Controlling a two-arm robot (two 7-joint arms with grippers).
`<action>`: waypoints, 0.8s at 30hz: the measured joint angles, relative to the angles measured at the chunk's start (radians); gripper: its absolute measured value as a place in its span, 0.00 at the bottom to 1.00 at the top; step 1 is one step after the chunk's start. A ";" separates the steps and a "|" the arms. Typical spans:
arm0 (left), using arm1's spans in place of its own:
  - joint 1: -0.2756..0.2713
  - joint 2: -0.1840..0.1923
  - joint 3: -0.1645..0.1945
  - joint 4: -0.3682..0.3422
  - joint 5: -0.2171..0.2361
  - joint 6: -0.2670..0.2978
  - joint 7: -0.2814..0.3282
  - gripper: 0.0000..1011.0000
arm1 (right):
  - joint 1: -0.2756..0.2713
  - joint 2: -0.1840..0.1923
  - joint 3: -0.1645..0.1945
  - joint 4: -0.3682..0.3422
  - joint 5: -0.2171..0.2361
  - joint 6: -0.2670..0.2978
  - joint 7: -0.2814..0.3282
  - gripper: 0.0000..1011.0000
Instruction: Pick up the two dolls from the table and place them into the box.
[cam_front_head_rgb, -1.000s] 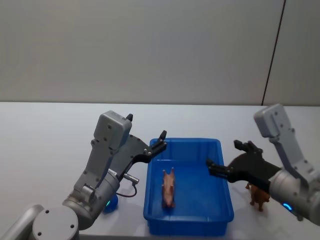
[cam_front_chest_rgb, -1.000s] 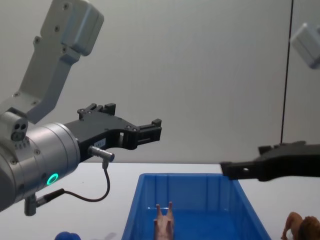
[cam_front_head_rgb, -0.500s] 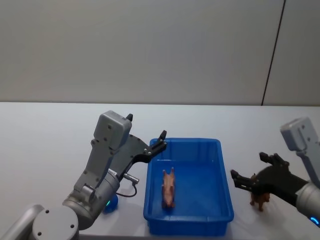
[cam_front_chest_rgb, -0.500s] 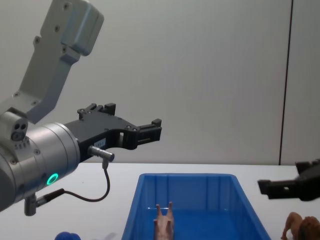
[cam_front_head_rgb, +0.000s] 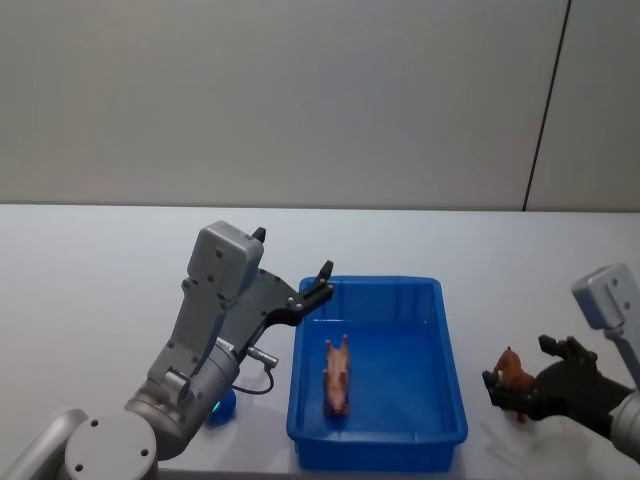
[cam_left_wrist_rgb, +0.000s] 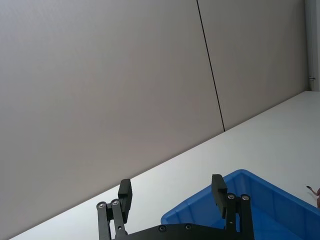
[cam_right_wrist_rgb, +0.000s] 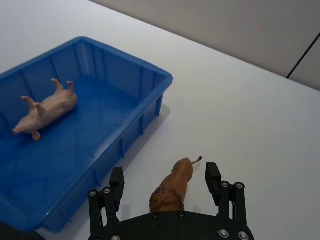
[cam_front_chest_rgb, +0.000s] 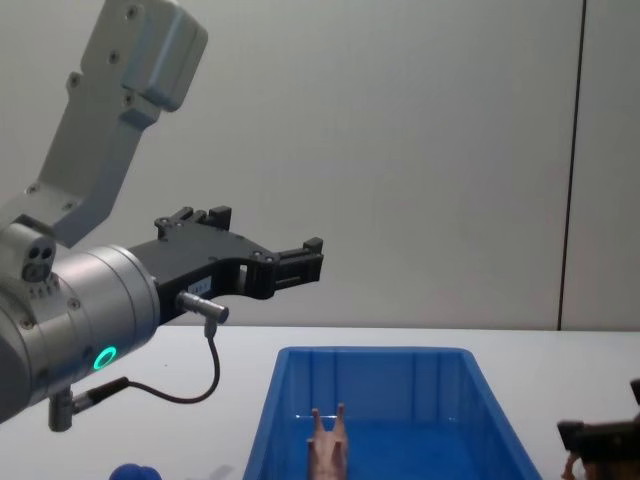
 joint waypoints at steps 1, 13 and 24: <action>0.000 0.000 0.000 0.000 0.000 0.000 0.000 0.99 | 0.000 0.000 -0.001 0.003 -0.003 0.001 0.001 0.99; 0.000 0.000 0.000 0.000 0.000 0.000 0.000 0.99 | 0.004 -0.004 -0.015 0.058 -0.043 0.015 0.016 0.94; 0.000 0.000 0.000 0.000 0.000 0.000 0.000 0.99 | 0.010 -0.008 -0.019 0.088 -0.054 0.014 0.017 0.68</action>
